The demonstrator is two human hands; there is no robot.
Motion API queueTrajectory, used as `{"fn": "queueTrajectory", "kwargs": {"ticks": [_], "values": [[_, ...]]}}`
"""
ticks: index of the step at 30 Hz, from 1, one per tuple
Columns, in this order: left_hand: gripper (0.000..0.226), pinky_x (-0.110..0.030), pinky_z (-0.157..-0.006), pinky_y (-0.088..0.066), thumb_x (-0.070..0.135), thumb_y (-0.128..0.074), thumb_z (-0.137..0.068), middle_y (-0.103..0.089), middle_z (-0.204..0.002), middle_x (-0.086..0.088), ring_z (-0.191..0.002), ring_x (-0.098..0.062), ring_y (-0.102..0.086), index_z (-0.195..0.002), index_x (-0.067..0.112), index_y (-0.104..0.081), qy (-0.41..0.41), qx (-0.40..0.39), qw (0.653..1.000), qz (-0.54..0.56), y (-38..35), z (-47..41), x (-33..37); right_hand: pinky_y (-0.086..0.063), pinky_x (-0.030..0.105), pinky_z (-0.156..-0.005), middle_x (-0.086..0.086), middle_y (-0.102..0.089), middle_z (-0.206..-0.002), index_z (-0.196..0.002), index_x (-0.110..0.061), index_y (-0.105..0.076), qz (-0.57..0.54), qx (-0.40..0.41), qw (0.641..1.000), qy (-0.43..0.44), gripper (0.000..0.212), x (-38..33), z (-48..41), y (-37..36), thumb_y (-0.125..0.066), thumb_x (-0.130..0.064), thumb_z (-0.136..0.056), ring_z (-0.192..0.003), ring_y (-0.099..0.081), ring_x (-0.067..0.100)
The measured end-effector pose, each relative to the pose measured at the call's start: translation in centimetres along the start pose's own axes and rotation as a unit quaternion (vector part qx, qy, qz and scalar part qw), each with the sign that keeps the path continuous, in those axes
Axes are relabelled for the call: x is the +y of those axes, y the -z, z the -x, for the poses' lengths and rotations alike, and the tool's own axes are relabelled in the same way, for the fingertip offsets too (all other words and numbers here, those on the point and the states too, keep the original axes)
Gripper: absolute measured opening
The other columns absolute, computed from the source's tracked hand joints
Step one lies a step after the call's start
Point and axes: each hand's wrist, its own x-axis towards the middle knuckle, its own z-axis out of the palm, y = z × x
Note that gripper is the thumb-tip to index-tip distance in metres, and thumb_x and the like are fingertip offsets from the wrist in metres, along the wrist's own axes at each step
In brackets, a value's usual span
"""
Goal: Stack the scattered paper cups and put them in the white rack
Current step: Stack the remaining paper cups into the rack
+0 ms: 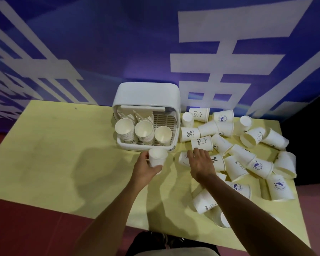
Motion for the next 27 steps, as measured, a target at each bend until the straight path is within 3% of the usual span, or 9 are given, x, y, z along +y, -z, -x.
{"fn": "queueTrajectory", "kwargs": {"ticks": [4, 9, 11, 15, 20, 27], "values": [[0.063, -0.023, -0.076, -0.045, 0.031, -0.082, -0.067, -0.061, -0.111, 0.011, -0.100, -0.009, -0.059, -0.122, 0.028, -0.051, -0.019, -0.002, 1.000, 0.007, 0.8, -1.4, 0.1, -0.044, 0.037, -0.093, 0.007, -0.048, -0.120, -0.136, -0.017, -0.040, -0.093, -0.041, 0.994, 0.026, 0.069, 0.0, -0.2, 0.4, -0.068, -0.032, -0.075, -0.105, -0.052, 0.026], [0.073, -0.025, -0.076, -0.051, 0.048, -0.077, -0.056, -0.061, -0.105, 0.018, -0.093, 0.003, -0.059, -0.123, 0.033, -0.052, -0.047, 0.000, 0.999, 0.025, 1.6, -2.7, 1.1, -0.046, 0.029, -0.069, 0.005, -0.050, -0.117, -0.134, -0.014, -0.044, -0.221, 0.044, 0.974, 0.035, 0.073, 0.0, 0.0, 1.9, -0.062, -0.051, -0.073, -0.090, -0.058, 0.025], [0.075, -0.026, -0.077, -0.053, 0.049, -0.076, -0.055, -0.061, -0.104, 0.020, -0.093, 0.005, -0.059, -0.124, 0.033, -0.052, -0.055, -0.007, 0.998, 0.030, 2.1, -3.1, 1.2, -0.042, 0.025, -0.068, 0.002, -0.049, -0.118, -0.131, -0.016, -0.043, -0.261, 0.084, 0.962, 0.013, 0.072, -0.2, -0.5, 2.7, -0.062, -0.053, -0.072, -0.093, -0.054, 0.019], [0.070, -0.026, -0.078, -0.053, 0.046, -0.077, -0.056, -0.060, -0.104, 0.023, -0.097, 0.005, -0.059, -0.120, 0.040, -0.050, -0.060, -0.026, 0.997, 0.036, 2.9, -3.3, 0.8, -0.043, 0.025, -0.075, 0.001, -0.046, -0.119, -0.129, -0.017, -0.044, -0.302, 0.136, 0.943, -0.035, 0.069, -1.4, -2.3, 4.3, -0.072, -0.050, -0.075, -0.097, -0.044, 0.012], [0.068, -0.022, -0.077, -0.051, 0.049, -0.076, -0.056, -0.061, -0.108, 0.025, -0.097, 0.007, -0.057, -0.119, 0.044, -0.050, -0.073, -0.051, 0.996, 0.023, 4.0, -3.4, 0.2, -0.048, 0.032, -0.084, 0.001, -0.048, -0.119, -0.130, -0.016, -0.048, -0.364, 0.178, 0.911, -0.074, 0.061, -3.8, -4.3, 6.3, -0.074, -0.041, -0.080, -0.101, -0.049, 0.016], [0.066, -0.019, -0.077, -0.047, 0.048, -0.077, -0.058, -0.063, -0.108, 0.022, -0.097, 0.006, -0.058, -0.119, 0.038, -0.052, -0.057, -0.061, 0.996, 0.028, 5.7, -3.5, -0.9, -0.047, 0.038, -0.097, 0.008, -0.048, -0.129, -0.144, -0.012, -0.039, -0.338, 0.168, 0.923, -0.076, 0.078, -6.3, -6.9, 7.2, -0.076, -0.033, -0.079, -0.117, -0.047, 0.025]]}}
